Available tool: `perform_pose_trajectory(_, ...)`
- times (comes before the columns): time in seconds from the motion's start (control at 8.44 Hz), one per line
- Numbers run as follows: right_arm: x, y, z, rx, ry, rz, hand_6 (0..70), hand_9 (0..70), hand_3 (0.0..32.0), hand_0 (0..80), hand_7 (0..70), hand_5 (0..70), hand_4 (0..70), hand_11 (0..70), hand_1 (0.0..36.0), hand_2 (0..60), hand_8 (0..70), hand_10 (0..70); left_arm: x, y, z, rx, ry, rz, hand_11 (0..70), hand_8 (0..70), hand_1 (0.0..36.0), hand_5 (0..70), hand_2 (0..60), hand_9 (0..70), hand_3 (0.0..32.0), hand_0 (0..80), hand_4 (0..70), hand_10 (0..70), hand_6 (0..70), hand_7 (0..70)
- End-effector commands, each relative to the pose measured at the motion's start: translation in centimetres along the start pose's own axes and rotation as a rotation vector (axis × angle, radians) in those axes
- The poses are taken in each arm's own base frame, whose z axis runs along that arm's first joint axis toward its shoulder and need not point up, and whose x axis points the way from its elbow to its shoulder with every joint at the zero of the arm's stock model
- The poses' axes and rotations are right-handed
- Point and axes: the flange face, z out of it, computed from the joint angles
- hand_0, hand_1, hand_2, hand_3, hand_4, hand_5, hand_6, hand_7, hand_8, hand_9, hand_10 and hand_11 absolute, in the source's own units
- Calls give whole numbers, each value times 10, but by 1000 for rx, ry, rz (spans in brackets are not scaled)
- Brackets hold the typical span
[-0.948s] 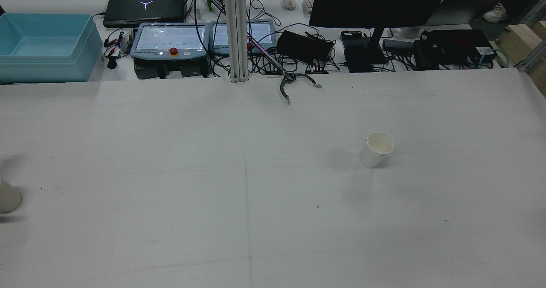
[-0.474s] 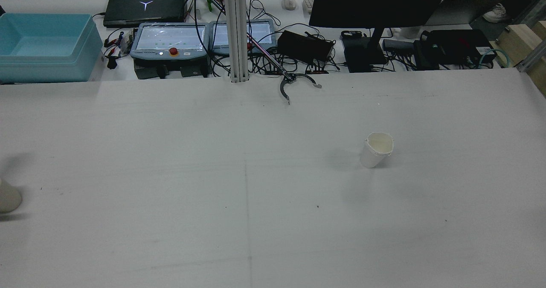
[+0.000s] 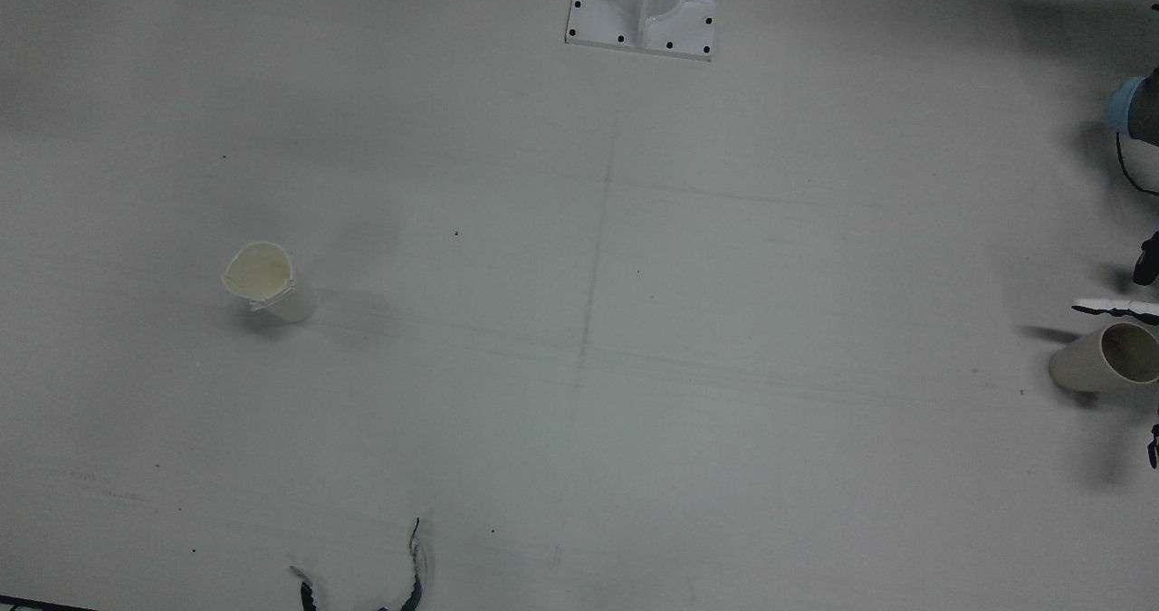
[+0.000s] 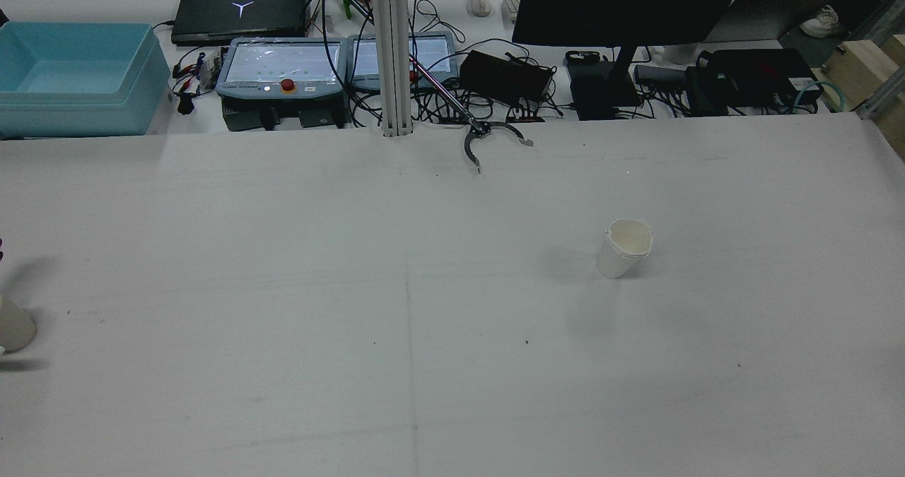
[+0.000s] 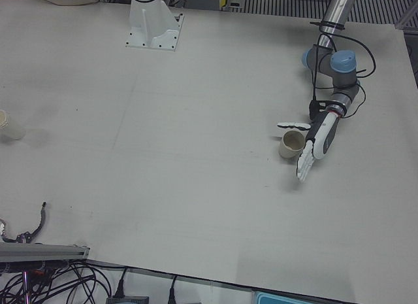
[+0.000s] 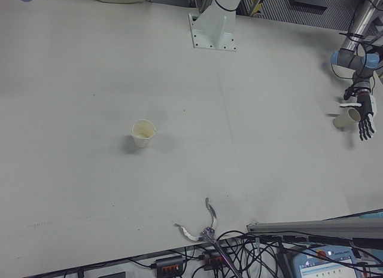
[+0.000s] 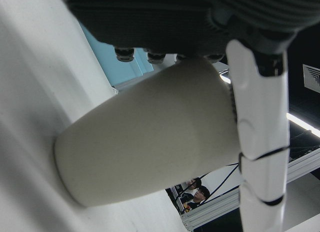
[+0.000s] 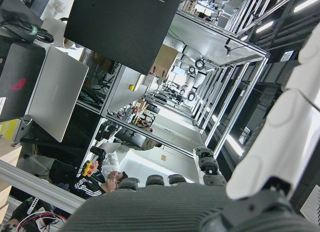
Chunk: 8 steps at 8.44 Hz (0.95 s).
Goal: Pour water
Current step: 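Close the left hand fingers around the white cup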
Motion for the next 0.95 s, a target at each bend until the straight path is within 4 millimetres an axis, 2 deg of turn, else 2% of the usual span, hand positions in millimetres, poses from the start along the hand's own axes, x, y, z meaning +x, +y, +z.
perform_pose_trajectory(0.0, 1, 1, 0, -2, 1, 1, 3, 0, 0, 460, 17, 27, 67, 0, 87, 26, 0, 0, -13, 1, 4, -4, -55, -9, 37, 17, 233, 0, 74, 22, 72, 560, 1, 7, 0, 17)
perform_pose_trajectory(0.47, 1, 2, 1, -4, 1, 2, 4, 0, 2, 459, 17, 34, 68, 2, 86, 28, 0, 0, -15, -9, -6, 65, -111, -70, 48, 16, 227, 0, 82, 21, 70, 553, 6, 15, 0, 25)
perform_pose_trajectory(0.59, 1, 2, 1, -4, 1, 1, 4, 0, 0, 459, 16, 30, 67, 1, 87, 29, 0, 0, -13, -9, -7, 68, -111, -78, 54, 10, 224, 0, 94, 15, 44, 546, 26, 20, 0, 22)
perform_pose_trajectory(0.71, 1, 2, 1, -4, 1, 1, 4, 0, 2, 459, 17, 30, 67, 1, 86, 26, 0, 0, -12, -7, -6, 61, -104, -84, 58, 9, 223, 59, 120, 12, 0, 544, 97, 24, 0, 21)
perform_pose_trajectory(0.83, 1, 1, 0, -1, 2, 2, 4, 0, 2, 459, 17, 32, 67, 1, 86, 28, 0, 0, -12, -6, -5, 58, -100, -86, 61, 6, 214, 153, 134, 5, 0, 542, 220, 28, 0, 26)
